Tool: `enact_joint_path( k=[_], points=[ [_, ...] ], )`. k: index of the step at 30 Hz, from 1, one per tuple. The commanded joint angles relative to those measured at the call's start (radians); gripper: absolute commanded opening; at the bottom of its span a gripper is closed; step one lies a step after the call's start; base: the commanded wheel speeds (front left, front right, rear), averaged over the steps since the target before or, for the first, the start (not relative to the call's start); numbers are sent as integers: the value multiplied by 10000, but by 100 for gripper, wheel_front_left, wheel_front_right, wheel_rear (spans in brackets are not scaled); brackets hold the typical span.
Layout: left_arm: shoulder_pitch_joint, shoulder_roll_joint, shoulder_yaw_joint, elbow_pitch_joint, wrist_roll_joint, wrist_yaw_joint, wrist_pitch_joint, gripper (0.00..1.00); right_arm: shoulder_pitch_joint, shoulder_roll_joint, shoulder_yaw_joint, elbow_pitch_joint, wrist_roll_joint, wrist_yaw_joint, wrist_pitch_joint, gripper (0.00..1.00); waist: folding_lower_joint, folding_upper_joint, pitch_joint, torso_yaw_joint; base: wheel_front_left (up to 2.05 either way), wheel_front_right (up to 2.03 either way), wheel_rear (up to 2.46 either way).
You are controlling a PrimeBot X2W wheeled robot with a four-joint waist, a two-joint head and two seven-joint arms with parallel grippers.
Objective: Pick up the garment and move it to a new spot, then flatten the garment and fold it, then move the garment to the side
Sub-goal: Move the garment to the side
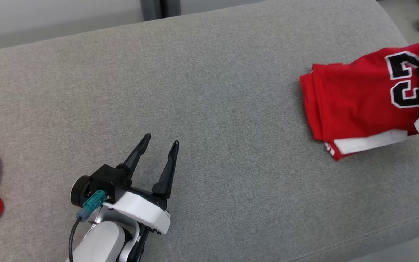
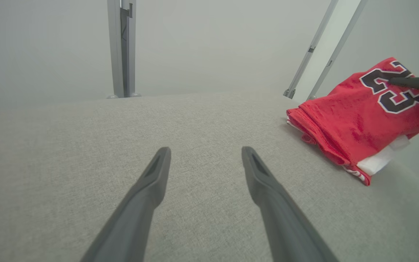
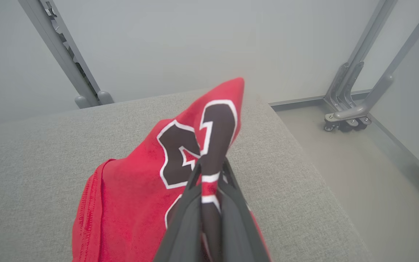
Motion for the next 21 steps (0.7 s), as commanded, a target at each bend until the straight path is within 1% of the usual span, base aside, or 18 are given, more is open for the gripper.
enact_joint_path(
  k=[1, 3, 6, 8, 9, 10, 11, 12, 18, 21],
  points=[
    [-194, 28, 6, -23, 99, -15, 2, 100, -398, -10, 291, 376, -140, -1, -319, 0, 0, 0, 77, -68, 0, 0, 0],
    [-279, 40, -6, -17, 91, -22, -2, 100, -724, -55, 396, 863, -267, -3, -614, 0, 0, 0, 110, -102, 0, 0, 0],
    [-278, 50, -23, 10, 82, -22, -10, 100, -1075, 53, 491, 1561, -372, -3, -980, 0, 0, 0, 120, -131, 0, 0, 0],
    [-257, 51, -30, 25, 73, -24, -14, 100, -1169, 106, 553, 1746, -418, -3, -1072, 0, 0, 0, 116, -134, 0, 0, 0],
    [-263, 51, -48, 47, 45, -36, -15, 100, -1332, 213, 647, 2131, -486, -3, -1296, 36, 0, 0, 101, -134, 0, 0, 0],
    [-266, 51, -51, 60, 26, -43, -15, 100, -1402, 236, 707, 2310, -553, -3, -1398, 45, 0, 0, 92, -130, 0, 0, 0],
    [-269, 46, -59, 77, 9, -48, -11, 100, -1456, 301, 766, 2488, -593, -3, -1504, 63, 0, 0, 81, -124, 0, 0, 0],
    [-273, 46, -69, 92, -1, -49, -8, 100, -1491, 358, 819, 2652, -633, -3, -1598, 100, 0, 0, 70, -118, 0, 0, 0],
    [-308, 73, -101, 136, -54, -48, 8, 100, -1871, 514, 1092, 3558, -1097, -3, -2428, 100, 0, 0, -7, -71, 0, 0, 0],
    [-247, 74, -114, 153, -61, -27, -1, 100, -2017, 637, 1150, 3821, -1277, -3, -2665, 100, 0, 0, -66, -59, 0, 0, 0]
  ],
)
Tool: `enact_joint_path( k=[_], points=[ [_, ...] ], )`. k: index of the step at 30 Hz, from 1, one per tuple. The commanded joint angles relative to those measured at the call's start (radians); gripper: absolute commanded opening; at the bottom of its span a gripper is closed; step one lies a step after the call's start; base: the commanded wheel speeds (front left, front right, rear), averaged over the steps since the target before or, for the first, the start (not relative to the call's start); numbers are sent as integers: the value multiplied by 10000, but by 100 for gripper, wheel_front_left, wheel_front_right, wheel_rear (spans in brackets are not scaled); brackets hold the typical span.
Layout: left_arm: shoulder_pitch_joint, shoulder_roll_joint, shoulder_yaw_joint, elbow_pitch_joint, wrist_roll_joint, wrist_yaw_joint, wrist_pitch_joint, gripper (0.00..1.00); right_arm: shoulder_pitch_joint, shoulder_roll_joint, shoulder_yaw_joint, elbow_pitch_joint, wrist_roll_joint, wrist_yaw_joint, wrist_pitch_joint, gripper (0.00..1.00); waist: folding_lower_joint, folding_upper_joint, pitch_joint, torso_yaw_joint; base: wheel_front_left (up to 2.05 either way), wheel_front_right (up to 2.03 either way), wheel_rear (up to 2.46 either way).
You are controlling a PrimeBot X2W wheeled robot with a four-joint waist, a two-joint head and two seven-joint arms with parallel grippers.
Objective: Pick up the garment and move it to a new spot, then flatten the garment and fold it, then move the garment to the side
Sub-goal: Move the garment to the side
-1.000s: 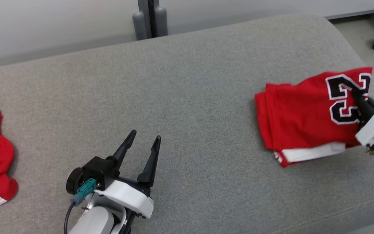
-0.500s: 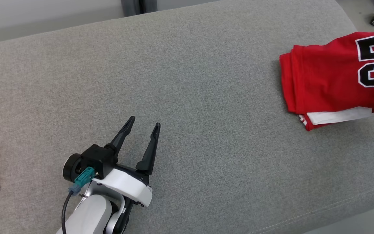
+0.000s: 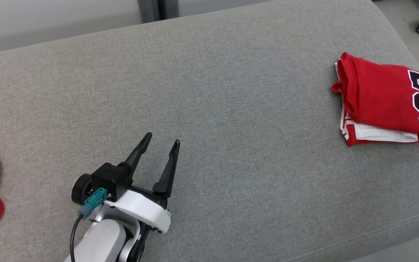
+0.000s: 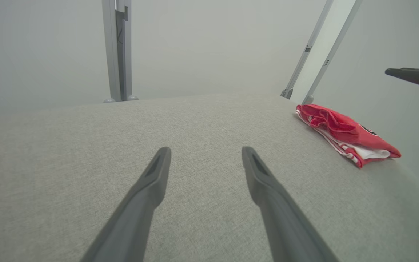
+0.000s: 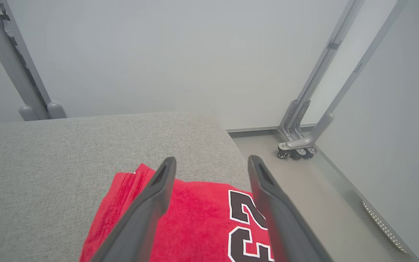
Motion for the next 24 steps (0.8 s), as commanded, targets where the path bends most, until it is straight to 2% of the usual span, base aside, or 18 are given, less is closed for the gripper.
enact_joint_path(
  k=[1, 11, 21, 24],
  points=[
    [-29, 37, 8, 33, -37, -13, -2, 100, -148, 52, 23, 114, -99, -1, -137, 100, 0, 0, -38, 4, 0, 0, 0],
    [193, -51, 27, 114, -160, 14, -112, 100, 249, 167, 103, -350, -3, -1, -306, 100, 0, 0, -440, -3, 0, 0, 0],
    [386, -56, 348, 86, -262, 137, -248, 100, 1533, -256, -577, -2660, -170, -1, -297, 100, 0, 0, -893, 336, 0, 0, 0],
    [441, -47, 547, 58, -320, 183, -263, 100, 2362, -398, -1052, -3744, -350, -1, -298, 100, 0, 0, -1097, 620, 0, 0, 0]
  ],
)
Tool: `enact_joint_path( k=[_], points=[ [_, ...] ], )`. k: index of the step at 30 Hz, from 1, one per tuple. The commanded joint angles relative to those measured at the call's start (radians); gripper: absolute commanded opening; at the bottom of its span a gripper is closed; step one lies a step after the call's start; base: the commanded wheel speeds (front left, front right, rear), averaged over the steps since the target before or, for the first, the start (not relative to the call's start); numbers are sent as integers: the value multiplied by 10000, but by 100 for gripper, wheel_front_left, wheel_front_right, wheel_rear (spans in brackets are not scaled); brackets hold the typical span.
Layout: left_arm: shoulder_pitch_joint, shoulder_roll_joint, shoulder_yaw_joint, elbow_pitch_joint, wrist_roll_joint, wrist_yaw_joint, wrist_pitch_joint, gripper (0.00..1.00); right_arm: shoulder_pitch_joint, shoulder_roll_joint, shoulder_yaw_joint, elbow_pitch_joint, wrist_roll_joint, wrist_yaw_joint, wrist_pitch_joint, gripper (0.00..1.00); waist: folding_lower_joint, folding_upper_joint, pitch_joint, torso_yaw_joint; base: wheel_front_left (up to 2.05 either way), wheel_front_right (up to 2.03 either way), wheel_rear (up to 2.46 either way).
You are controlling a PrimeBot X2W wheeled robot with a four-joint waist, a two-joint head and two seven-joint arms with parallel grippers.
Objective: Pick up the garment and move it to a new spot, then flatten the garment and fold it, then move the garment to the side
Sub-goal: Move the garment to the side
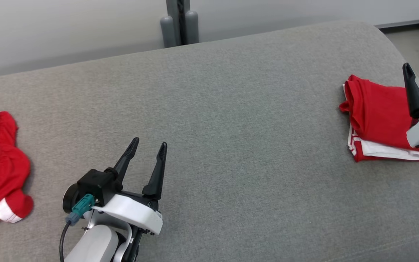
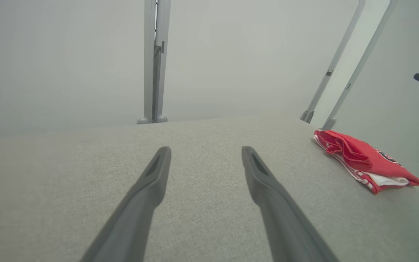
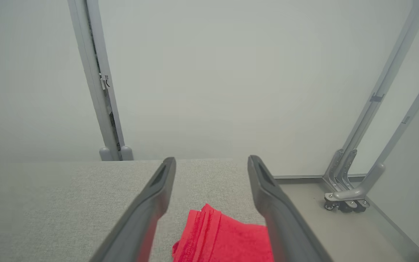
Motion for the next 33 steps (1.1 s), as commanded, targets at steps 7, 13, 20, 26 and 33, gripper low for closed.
enact_joint_path(
  k=[7, 13, 20, 26, 33],
  points=[
    [273, 9, 326, -67, -54, 75, -72, 100, 1541, -11, -956, -1592, -358, -1, -18, 100, 0, 0, -487, 759, 0, 0, 0],
    [569, -5, 583, -142, -27, 139, -77, 100, 2926, 105, -1772, -2747, -691, -1, 28, 100, 0, 0, -842, 1438, 0, 0, 0],
    [920, -69, 1107, -329, 67, 248, -82, 100, 4636, 759, -3182, -4124, -1245, -1, 185, 100, 0, 0, -1249, 2188, 0, 0, 0],
    [1364, -225, 1556, -389, 148, 250, -84, 100, 6224, 1616, -4103, -5448, -1679, -1, 340, 100, 0, 0, -1613, 2575, 0, 0, 0],
    [1851, -453, 2076, -429, 352, 190, -83, 100, 7531, 2518, -4517, -6656, -1998, -1, 486, 100, 0, 0, -1822, 2620, 0, 0, 0]
  ],
)
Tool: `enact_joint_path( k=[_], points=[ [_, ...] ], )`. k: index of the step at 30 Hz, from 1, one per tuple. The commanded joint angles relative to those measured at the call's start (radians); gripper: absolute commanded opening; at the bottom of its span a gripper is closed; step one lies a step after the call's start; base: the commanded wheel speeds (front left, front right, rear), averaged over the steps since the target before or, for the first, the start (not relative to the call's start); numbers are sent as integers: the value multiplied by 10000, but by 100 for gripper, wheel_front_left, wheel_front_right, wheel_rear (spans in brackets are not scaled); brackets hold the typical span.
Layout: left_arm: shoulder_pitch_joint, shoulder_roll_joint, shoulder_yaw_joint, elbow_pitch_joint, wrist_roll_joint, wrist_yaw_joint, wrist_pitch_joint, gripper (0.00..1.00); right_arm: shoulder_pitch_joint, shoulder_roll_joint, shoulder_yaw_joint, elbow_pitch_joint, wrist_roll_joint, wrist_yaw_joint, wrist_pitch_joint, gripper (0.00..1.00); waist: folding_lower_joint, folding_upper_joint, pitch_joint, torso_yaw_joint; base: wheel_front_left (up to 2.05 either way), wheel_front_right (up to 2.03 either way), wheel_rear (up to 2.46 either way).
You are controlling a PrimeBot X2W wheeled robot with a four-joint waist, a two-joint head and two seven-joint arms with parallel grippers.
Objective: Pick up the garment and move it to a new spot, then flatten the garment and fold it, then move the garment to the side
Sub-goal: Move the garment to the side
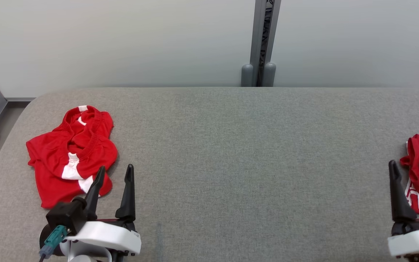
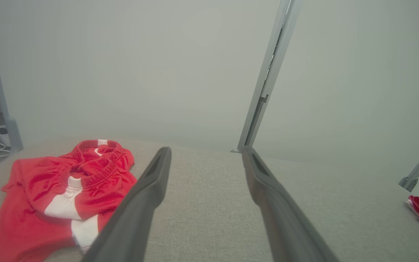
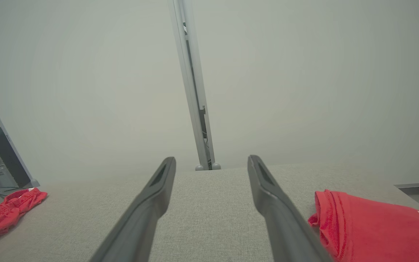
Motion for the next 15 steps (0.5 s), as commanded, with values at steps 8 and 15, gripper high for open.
enact_joint_path(
  k=[8, 15],
  points=[
    [624, -348, 733, -180, 514, -118, -39, 100, 976, 326, 450, -722, -370, -1, -108, 100, 0, 0, -60, -232, 0, 0, 0],
    [1096, -672, 1159, -246, 1070, -240, -40, 100, 1325, 466, 544, -698, -518, -1, -328, 100, 0, 0, -96, -356, 0, 0, 0]
  ],
)
